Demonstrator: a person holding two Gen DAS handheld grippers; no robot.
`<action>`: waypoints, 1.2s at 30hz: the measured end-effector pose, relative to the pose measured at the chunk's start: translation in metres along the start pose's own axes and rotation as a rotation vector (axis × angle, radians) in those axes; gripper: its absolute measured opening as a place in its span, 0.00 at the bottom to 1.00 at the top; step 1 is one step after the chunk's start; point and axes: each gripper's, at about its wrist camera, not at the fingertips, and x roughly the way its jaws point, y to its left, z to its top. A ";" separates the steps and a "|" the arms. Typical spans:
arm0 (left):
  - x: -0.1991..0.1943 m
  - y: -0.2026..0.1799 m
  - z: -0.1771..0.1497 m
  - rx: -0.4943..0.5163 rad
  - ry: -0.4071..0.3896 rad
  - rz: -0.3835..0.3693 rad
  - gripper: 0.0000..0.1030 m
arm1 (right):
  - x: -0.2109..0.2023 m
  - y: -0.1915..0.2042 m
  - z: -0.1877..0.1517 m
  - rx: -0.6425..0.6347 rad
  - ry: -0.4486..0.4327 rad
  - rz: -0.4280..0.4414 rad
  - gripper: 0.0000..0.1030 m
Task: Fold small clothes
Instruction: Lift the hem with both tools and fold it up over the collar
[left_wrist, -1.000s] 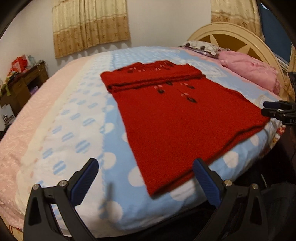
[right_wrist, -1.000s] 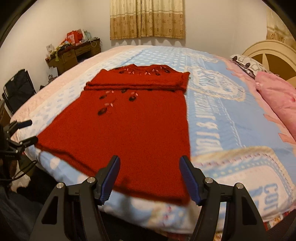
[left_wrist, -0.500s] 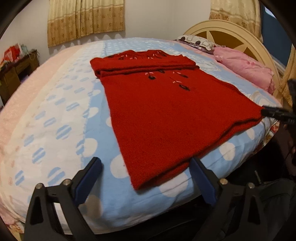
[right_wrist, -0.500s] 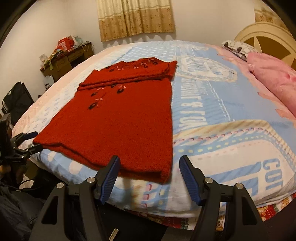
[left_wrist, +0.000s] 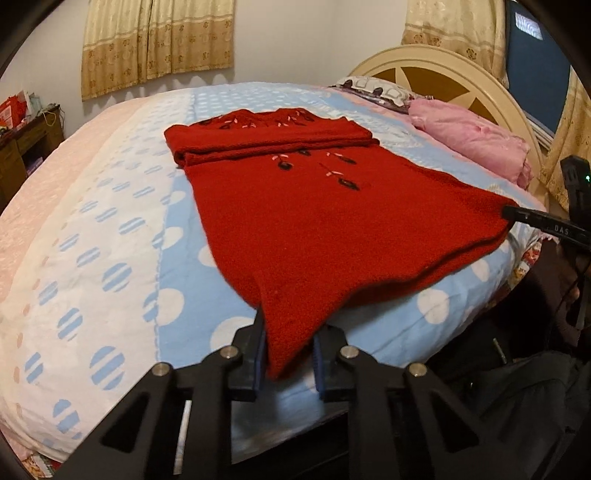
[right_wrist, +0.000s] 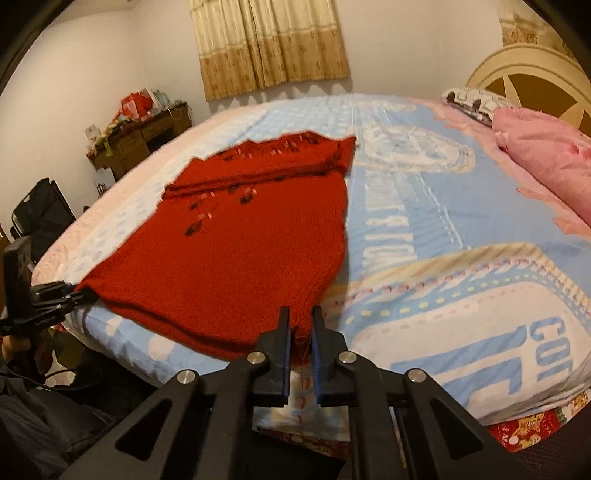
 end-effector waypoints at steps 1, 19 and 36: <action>-0.001 0.001 0.001 -0.007 -0.004 -0.004 0.19 | -0.003 0.001 0.002 -0.002 -0.017 0.003 0.08; -0.032 0.022 0.071 -0.045 -0.156 -0.036 0.16 | -0.013 0.002 0.059 0.015 -0.138 0.072 0.08; -0.012 0.066 0.153 -0.126 -0.202 -0.047 0.16 | 0.013 0.000 0.159 0.007 -0.217 0.082 0.08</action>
